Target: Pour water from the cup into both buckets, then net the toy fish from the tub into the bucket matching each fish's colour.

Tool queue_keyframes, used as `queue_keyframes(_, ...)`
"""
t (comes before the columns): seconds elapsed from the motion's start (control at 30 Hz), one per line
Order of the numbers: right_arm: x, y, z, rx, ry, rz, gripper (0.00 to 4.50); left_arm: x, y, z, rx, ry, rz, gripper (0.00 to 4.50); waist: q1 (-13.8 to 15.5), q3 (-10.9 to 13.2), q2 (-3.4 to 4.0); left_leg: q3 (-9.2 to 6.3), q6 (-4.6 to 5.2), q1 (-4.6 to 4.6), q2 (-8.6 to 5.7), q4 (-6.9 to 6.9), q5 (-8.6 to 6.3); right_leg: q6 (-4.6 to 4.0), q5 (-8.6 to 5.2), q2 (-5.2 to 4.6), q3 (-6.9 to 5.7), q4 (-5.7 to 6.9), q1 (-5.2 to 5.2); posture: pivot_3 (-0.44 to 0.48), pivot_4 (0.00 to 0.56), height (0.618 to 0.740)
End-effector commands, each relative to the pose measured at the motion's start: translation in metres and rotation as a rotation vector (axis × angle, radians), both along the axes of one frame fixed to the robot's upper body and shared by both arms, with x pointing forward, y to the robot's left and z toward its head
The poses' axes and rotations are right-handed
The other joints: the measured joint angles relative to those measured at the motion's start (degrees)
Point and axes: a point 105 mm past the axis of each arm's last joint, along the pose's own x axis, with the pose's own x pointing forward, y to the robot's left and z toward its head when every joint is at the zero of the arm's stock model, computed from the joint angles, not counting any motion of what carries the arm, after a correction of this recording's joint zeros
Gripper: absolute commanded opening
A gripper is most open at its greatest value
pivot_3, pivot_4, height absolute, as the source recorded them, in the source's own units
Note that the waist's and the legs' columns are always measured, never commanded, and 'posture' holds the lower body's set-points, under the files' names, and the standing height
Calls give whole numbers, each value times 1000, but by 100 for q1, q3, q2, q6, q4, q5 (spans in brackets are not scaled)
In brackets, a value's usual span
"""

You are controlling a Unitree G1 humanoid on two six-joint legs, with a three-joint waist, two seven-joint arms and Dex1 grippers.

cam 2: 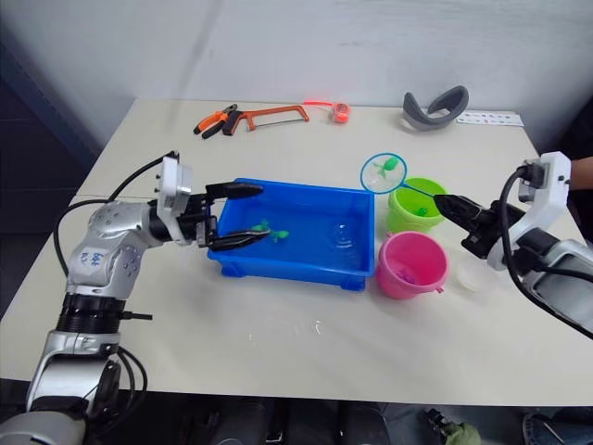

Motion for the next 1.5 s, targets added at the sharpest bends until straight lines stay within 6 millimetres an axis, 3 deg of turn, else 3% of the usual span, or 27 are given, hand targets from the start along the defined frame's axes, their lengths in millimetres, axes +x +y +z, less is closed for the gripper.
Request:
queue_keyframes(0.03,0,-21,14,-41,-62,-52,0,3,-11,19,-18,-31,-6,4473,-6,0,0,2,0,1,-1,0,0,0,0,0,0,0,0,0,150,740)
queue_keyframes(0.43,15,-61,-1,-248,-95,-176,0,6,-41,14,5,-11,-63,4473,-8,-1,1,16,0,9,0,-1,0,3,1,9,-13,4,-2,0,150,740)
queue_keyframes(0.8,20,-55,-15,-633,-230,-194,0,6,-46,2,12,19,-75,4473,-8,-1,1,22,-1,16,-1,-1,1,4,2,11,-10,7,-1,0,150,740)
queue_keyframes(1.07,12,-52,-22,-962,-344,-196,0,2,-34,-11,14,50,-57,4473,-8,-1,1,26,-4,21,-2,-1,2,4,2,13,-6,11,-1,0,150,740)
queue_keyframes(1.27,5,-36,-20,-1258,-535,-144,0,2,-31,-10,-13,40,-46,4473,-7,-1,1,29,-10,35,-1,-2,5,4,2,15,1,15,6,0,150,740)
queue_keyframes(1.37,5,-30,-16,-1264,-594,-143,0,1,-28,-8,-31,28,-48,4473,-12,-1,1,37,-11,43,-1,-2,6,4,2,15,7,19,9,0,150,740)
queue_keyframes(1.5,10,-22,-6,-1071,-592,-159,0,-2,-18,-4,-73,8,-38,4473,-39,-1,2,42,-14,64,2,-6,6,4,2,17,13,20,21,0,150,740)
